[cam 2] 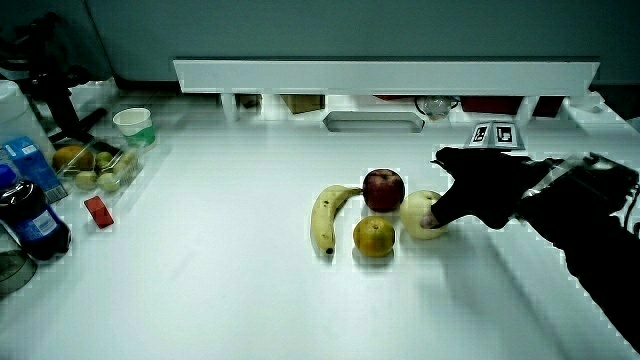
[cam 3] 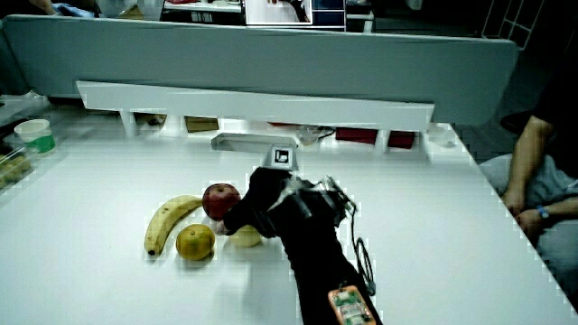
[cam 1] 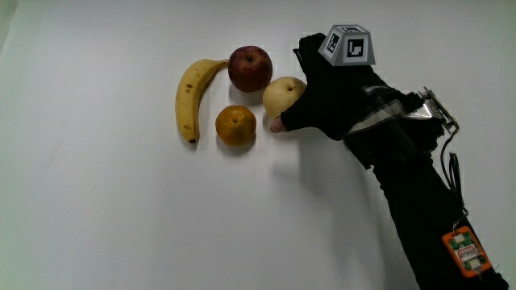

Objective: Pick pear no leg

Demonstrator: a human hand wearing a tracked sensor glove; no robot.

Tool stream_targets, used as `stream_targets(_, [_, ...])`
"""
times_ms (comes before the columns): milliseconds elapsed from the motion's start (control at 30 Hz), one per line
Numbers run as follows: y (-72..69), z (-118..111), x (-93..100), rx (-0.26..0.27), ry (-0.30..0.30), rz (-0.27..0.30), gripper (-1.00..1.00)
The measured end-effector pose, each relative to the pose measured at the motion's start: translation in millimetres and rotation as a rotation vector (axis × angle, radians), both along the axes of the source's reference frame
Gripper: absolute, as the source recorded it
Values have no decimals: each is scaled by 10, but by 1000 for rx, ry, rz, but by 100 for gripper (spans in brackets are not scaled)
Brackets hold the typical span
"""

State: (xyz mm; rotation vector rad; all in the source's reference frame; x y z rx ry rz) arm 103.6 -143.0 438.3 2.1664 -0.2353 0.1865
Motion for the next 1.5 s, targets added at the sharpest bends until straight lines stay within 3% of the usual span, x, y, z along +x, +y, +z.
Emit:
stream_targets(267, [28, 254, 24, -43, 21, 21, 0])
stream_targets(367, [25, 301, 47, -28, 26, 29, 0])
stream_targets(633, [43, 409, 65, -56, 19, 42, 0])
stream_targets(733, [40, 433, 67, -38, 28, 50, 0])
stream_targets(1100, [51, 446, 82, -3, -1, 70, 33])
stream_targets(1367, [69, 410, 60, 29, -58, 83, 58])
stream_targets(1500, [66, 436, 73, 33, -52, 87, 70])
